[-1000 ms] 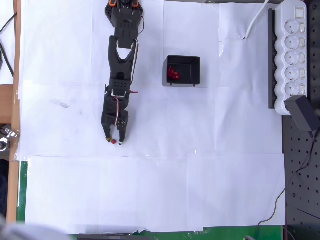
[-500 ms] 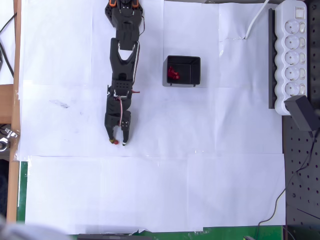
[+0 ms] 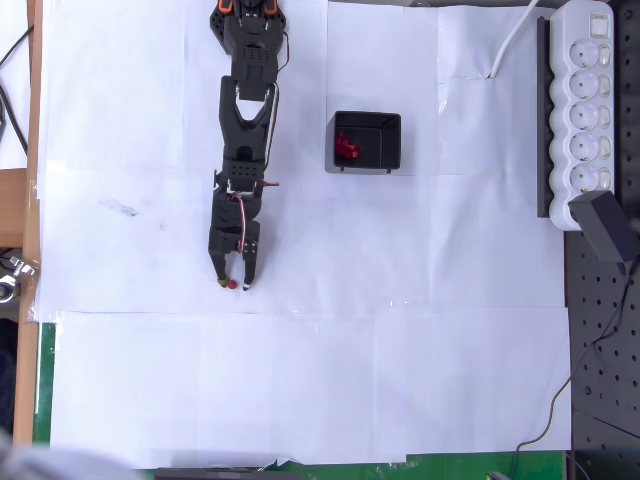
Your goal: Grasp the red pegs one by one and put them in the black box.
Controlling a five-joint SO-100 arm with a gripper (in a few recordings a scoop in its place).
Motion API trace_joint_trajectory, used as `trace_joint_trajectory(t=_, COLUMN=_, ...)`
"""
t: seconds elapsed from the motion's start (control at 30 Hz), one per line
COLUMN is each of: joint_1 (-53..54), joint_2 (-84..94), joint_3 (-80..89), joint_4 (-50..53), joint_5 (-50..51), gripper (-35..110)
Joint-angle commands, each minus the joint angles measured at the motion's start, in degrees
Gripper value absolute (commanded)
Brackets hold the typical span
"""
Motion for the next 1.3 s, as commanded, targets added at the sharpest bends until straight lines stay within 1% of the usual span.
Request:
trace_joint_trajectory(t=0.0, joint_1=0.79, joint_2=-0.70, joint_3=1.93, joint_4=-1.76, joint_5=-0.09, gripper=10)
trace_joint_trajectory(t=0.2, joint_1=0.97, joint_2=-0.88, joint_3=1.93, joint_4=-1.76, joint_5=-0.09, gripper=0)
trace_joint_trajectory(t=0.3, joint_1=1.14, joint_2=-0.97, joint_3=1.85, joint_4=-0.35, joint_5=-0.88, gripper=0)
trace_joint_trajectory(t=0.37, joint_1=1.23, joint_2=-1.76, joint_3=1.76, joint_4=3.16, joint_5=-1.67, gripper=0)
trace_joint_trajectory(t=0.4, joint_1=1.32, joint_2=-3.43, joint_3=1.76, joint_4=7.03, joint_5=-2.55, gripper=0)
trace_joint_trajectory(t=0.43, joint_1=1.32, joint_2=-5.89, joint_3=2.11, joint_4=13.45, joint_5=-3.69, gripper=0)
trace_joint_trajectory(t=0.47, joint_1=1.23, joint_2=-8.79, joint_3=3.34, joint_4=22.41, joint_5=-5.54, gripper=0)
trace_joint_trajectory(t=0.53, joint_1=0.62, joint_2=-13.89, joint_3=9.40, joint_4=44.38, joint_5=-10.28, gripper=0)
trace_joint_trajectory(t=0.57, joint_1=0.09, joint_2=-16.52, joint_3=11.34, joint_4=52.73, joint_5=-12.22, gripper=0)
trace_joint_trajectory(t=0.7, joint_1=-4.13, joint_2=-26.10, joint_3=15.38, joint_4=75.85, joint_5=-16.88, gripper=0)
trace_joint_trajectory(t=0.83, joint_1=-11.43, joint_2=-30.50, joint_3=26.28, joint_4=102.04, joint_5=-19.95, gripper=0)
trace_joint_trajectory(t=0.9, joint_1=-16.52, joint_2=-32.43, joint_3=30.94, joint_4=111.09, joint_5=-23.47, gripper=0)
trace_joint_trajectory(t=0.97, joint_1=-21.62, joint_2=-33.57, joint_3=36.56, joint_4=117.07, joint_5=-27.95, gripper=0)
trace_joint_trajectory(t=1.03, joint_1=-26.54, joint_2=-34.54, joint_3=41.31, joint_4=119.62, joint_5=-32.26, gripper=0)
trace_joint_trajectory(t=1.13, joint_1=-34.28, joint_2=-36.12, joint_3=43.59, joint_4=119.97, joint_5=-35.77, gripper=0)
trace_joint_trajectory(t=1.27, joint_1=-43.07, joint_2=-36.47, joint_3=40.96, joint_4=118.56, joint_5=-36.83, gripper=0)
